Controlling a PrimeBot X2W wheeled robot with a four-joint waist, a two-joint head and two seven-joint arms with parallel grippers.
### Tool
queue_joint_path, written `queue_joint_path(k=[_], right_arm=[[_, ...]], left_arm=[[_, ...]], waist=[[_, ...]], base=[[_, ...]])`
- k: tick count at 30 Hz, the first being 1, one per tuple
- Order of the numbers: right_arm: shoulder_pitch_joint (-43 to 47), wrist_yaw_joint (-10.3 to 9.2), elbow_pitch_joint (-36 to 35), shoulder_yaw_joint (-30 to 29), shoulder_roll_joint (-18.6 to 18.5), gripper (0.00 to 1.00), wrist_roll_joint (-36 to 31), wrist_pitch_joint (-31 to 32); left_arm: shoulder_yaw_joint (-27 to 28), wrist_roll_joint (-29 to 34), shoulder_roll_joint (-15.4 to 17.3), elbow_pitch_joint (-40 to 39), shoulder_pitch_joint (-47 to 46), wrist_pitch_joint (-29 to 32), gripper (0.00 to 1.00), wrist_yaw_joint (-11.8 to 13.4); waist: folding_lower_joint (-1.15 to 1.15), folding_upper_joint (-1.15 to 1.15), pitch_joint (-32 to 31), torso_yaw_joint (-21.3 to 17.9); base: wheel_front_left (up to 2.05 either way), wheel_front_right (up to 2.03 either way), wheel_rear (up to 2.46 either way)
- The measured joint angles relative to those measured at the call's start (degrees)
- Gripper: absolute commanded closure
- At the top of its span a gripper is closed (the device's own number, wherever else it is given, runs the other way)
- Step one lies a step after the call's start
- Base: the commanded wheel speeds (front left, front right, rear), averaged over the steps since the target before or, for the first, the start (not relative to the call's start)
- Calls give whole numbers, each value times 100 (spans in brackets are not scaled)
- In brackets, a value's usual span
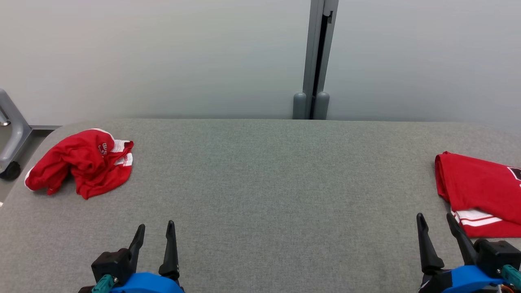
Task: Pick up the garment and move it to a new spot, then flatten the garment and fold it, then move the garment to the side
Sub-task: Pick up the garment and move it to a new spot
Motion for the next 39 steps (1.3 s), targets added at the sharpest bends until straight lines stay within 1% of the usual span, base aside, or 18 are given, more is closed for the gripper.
queue_joint_path(k=[12,17,22,34,36,39], right_arm=[[3,-1,-23,29,-1,0,0,35],[9,-1,-53,34,-1,0,-13,77],[2,-1,-110,93,-1,0,3,71],[-203,-1,-37,309,4,0,118,8],[-297,-1,-5,421,2,0,101,13],[-521,-1,91,620,5,0,51,53]], left_arm=[[-53,-12,20,-85,-2,56,0,48],[-98,-16,21,-92,-34,65,0,44],[-119,18,27,-130,-159,85,0,54],[62,27,242,-286,-212,81,0,157],[124,-5,278,-325,-170,65,0,186],[246,-27,283,-407,-143,5,0,246]], waist=[[0,0,34,-2],[0,0,26,139],[0,0,-71,628],[0,0,-46,2189],[-2,-2,61,2336],[3,1,240,2474]], base=[[0,0,0],[0,0,0],[0,0,0],[0,0,0],[0,0,0],[0,0,0]])
